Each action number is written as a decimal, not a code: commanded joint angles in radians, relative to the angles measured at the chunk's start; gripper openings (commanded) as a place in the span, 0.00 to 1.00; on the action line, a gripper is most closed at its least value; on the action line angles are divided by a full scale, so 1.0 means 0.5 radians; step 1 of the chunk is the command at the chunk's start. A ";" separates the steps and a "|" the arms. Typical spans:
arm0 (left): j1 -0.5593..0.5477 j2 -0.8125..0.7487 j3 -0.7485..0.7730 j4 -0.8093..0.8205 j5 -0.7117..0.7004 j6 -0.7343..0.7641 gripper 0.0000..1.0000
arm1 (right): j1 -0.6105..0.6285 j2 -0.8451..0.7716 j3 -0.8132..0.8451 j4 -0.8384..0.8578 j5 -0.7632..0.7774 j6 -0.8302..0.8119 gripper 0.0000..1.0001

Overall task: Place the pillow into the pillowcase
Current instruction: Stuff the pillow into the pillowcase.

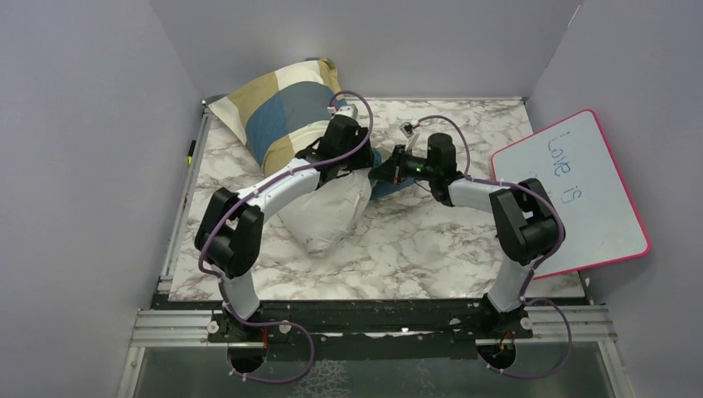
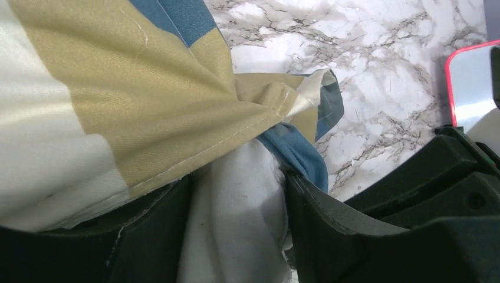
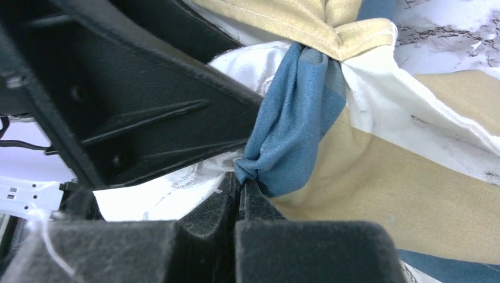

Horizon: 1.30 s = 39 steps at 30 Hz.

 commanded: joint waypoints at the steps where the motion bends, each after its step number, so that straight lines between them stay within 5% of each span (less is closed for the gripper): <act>1: 0.008 -0.211 0.085 -0.199 -0.061 0.204 0.63 | -0.009 0.019 -0.001 0.208 0.058 0.107 0.00; 13: -0.009 -0.404 0.065 -0.356 -0.153 0.522 0.58 | -0.008 0.005 -0.020 0.270 0.062 0.184 0.00; 19: -0.281 -0.606 0.021 -0.618 -0.448 1.003 0.71 | -0.006 -0.039 0.018 0.186 0.065 0.171 0.00; 23: -0.380 -0.703 -0.075 -0.729 -0.448 0.965 0.83 | -0.007 -0.061 0.042 0.163 0.057 0.209 0.00; 25: -0.428 -0.712 -0.157 -0.760 -0.516 0.953 0.98 | -0.007 -0.068 0.051 0.149 0.051 0.224 0.00; 37: -0.449 -0.352 -0.467 -0.501 -1.035 1.229 0.98 | -0.008 -0.146 0.083 0.081 0.059 0.268 0.00; 38: -0.445 -0.310 -0.494 -0.433 -1.115 1.265 0.97 | -0.009 -0.140 0.089 0.083 0.042 0.272 0.00; 39: -0.428 -0.267 -0.504 -0.349 -1.191 1.309 0.84 | -0.009 -0.136 0.093 0.083 0.024 0.275 0.00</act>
